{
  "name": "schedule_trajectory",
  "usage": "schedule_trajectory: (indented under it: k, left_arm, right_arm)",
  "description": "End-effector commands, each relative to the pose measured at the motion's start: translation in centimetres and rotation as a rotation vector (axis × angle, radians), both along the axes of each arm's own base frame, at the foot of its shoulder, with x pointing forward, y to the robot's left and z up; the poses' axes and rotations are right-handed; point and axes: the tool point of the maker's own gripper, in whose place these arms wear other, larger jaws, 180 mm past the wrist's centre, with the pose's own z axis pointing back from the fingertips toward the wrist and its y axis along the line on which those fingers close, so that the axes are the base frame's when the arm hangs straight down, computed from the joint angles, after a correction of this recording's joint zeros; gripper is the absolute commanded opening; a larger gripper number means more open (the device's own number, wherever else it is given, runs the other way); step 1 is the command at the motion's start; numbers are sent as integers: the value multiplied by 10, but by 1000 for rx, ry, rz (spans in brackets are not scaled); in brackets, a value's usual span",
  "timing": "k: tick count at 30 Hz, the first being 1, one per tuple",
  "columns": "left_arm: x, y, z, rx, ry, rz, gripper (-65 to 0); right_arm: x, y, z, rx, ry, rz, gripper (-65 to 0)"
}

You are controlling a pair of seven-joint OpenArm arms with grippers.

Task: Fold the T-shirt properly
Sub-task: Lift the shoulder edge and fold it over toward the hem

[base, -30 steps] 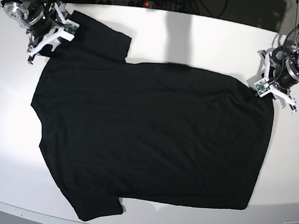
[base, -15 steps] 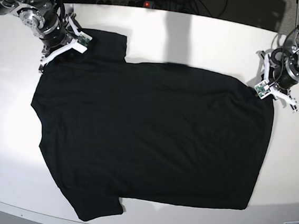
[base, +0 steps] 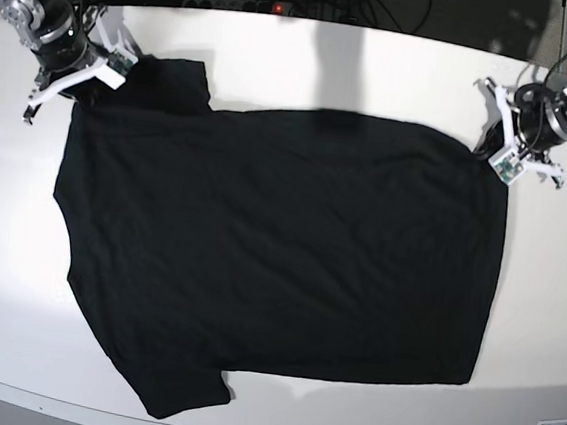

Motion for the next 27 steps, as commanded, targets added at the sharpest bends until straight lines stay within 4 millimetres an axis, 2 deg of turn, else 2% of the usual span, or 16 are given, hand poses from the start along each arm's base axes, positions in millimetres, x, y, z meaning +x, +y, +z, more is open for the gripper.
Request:
schedule_trajectory:
  k: [1, 8, 11, 14, 18, 27]
  left_arm:
    - [-3, 3, 7, 13, -6, -14, -650]
    - [-30, 20, 30, 24, -41, 60, -650]
    - [-32, 36, 44, 36, -79, 100, -650]
    - [-27, 47, 58, 12, -115, 147, -650]
    - [-15, 49, 68, -24, -157, 174, -650]
    - [15, 19, 78, -148, -246, 255, -650]
  right_arm:
    - [2, -6, 11, -14, -30, -9, -650]
    - [-35, -3, 11, -34, -20, -17, -650]
    - [-48, -3, 10, -44, -10, -15, -650]
    - [-49, -2, 11, -35, -19, -22, -650]
    - [-34, 2, 14, -1, -56, -60, -650]
    - [24, 29, 21, 233, -111, -235, -650]
